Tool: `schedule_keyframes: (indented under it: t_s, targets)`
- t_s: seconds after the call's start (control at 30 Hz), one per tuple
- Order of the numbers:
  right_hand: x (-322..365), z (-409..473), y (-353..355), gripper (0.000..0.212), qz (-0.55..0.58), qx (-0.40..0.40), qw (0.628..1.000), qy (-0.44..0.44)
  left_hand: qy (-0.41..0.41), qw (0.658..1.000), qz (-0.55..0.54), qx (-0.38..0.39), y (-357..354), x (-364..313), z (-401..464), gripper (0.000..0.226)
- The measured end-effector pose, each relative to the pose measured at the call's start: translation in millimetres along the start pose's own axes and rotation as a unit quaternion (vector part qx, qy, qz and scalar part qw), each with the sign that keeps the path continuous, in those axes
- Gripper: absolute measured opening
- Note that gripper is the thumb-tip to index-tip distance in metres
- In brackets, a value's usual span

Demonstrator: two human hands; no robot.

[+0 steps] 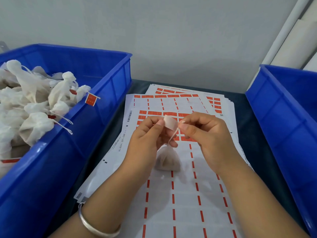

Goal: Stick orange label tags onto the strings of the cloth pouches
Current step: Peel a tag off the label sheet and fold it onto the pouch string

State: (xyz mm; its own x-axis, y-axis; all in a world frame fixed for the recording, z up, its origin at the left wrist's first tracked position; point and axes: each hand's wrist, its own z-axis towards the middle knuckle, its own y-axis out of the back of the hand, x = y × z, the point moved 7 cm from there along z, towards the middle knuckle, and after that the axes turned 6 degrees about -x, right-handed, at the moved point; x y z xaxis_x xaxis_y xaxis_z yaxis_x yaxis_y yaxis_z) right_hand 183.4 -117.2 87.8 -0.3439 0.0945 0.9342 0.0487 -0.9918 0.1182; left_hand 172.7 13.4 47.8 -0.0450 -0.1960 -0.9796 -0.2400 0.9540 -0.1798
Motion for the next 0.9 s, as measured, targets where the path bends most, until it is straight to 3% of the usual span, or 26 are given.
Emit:
schedule_keyframes:
  t_s: [0.2, 0.9]
  targets:
    - [-0.9, 0.4, 3.1, 0.022, -0.014, -0.026, 1.0, 0.005, 0.061, 0.997, -0.047, -0.003, -0.8, 3.5, 0.4, 0.018]
    - [-8.9, 1.5, 7.2, 0.027, -0.016, -0.064, 0.998, -0.002, 0.057, 0.998, -0.019, 0.007, -1.9, -0.4, -4.6, 0.033]
